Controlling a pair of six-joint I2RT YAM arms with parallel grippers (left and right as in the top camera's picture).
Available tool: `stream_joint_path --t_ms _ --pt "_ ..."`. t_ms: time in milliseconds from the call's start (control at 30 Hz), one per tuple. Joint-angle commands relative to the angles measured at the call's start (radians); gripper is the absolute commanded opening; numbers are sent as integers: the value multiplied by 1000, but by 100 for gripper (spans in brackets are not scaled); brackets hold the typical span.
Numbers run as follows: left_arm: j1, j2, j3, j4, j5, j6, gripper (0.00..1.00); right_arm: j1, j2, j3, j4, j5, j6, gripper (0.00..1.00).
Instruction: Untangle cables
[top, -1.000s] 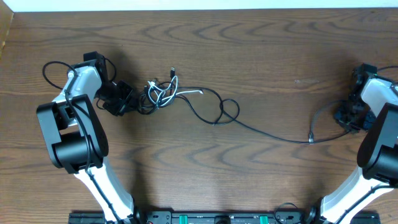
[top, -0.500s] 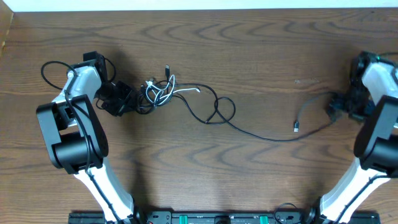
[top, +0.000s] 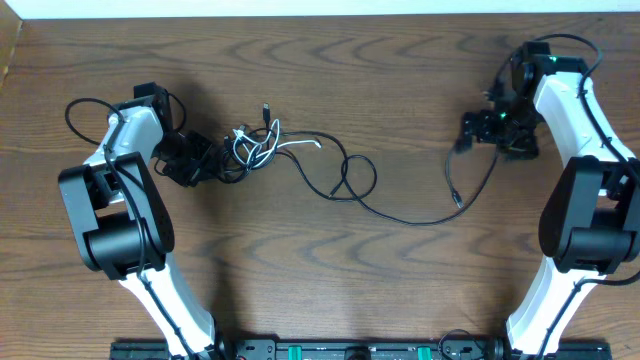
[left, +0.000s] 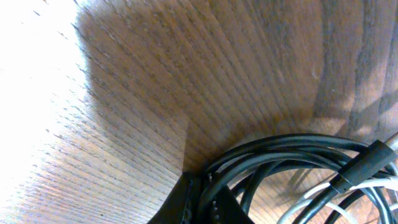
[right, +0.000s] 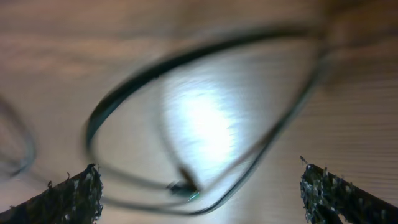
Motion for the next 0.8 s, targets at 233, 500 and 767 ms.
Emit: stream_joint_path --t_ms 233,500,767 --pt "16 35 -23 2 -118 -10 7 -6 -10 6 -241 2 -67 99" --pt "16 35 -23 1 -118 -9 8 47 -10 6 -165 -420 -269 99" --pt "16 35 -23 2 -118 -9 8 128 -10 6 -115 -936 -600 100"
